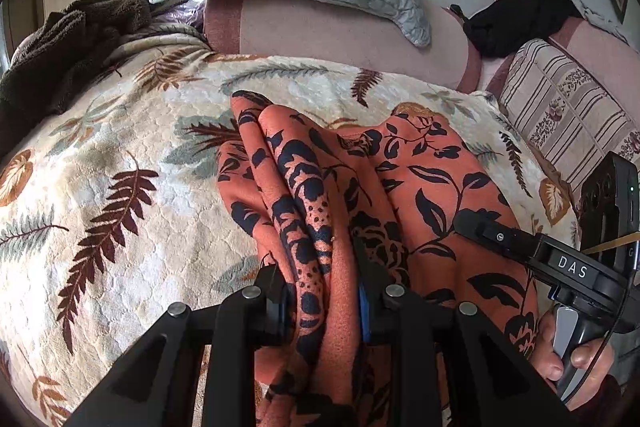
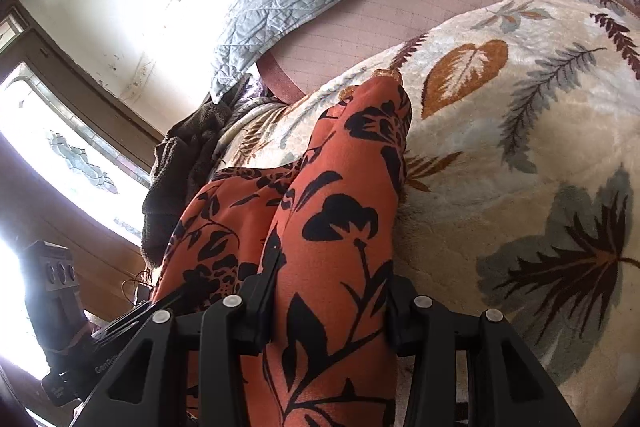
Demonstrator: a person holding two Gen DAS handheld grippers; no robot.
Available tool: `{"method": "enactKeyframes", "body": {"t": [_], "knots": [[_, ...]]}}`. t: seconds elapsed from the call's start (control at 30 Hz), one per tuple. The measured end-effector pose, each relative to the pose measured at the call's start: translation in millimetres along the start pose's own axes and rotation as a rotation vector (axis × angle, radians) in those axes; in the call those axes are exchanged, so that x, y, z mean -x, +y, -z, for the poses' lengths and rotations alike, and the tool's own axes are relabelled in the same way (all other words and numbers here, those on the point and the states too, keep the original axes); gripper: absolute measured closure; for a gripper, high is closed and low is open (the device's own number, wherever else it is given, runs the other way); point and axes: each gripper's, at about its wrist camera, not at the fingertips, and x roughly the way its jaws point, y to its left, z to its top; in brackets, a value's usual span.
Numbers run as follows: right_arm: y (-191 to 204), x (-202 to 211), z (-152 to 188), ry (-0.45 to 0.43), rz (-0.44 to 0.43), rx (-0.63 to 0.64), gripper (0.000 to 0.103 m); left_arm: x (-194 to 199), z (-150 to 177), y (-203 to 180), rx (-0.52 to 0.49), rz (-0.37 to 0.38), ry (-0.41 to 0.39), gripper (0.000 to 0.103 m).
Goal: Fold small clothes
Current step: 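Release the dress with the right gripper and lift it away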
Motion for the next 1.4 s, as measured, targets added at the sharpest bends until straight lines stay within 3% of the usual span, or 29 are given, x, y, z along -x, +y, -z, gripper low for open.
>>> {"method": "enactKeyframes", "body": {"t": [0.27,0.43,0.77,1.13,1.27,1.4], "knots": [[-14.0,-17.6,-1.0,0.041,0.04,-0.02,0.058,-30.6,11.9,22.8,0.057,-0.013,0.113,0.072],[-14.5,-22.2,-2.1,0.052,0.059,-0.023,0.058,-35.6,18.0,24.1,0.038,-0.033,0.131,0.068],[-24.2,-33.2,-0.5,0.087,0.117,-0.04,0.057,-43.1,19.5,29.2,0.024,-0.072,0.129,0.046],[-36.4,-33.0,3.0,0.125,0.153,-0.064,0.04,-47.4,22.0,30.8,0.0,-0.103,0.119,0.034],[-21.6,-16.3,-1.4,0.083,0.209,-0.018,0.039,-47.8,22.3,31.1,-0.004,-0.113,0.117,0.032],[-3.1,9.1,-14.3,-0.056,0.209,0.038,0.039,-48.5,21.5,30.8,0.0,-0.114,0.122,0.03]]}}
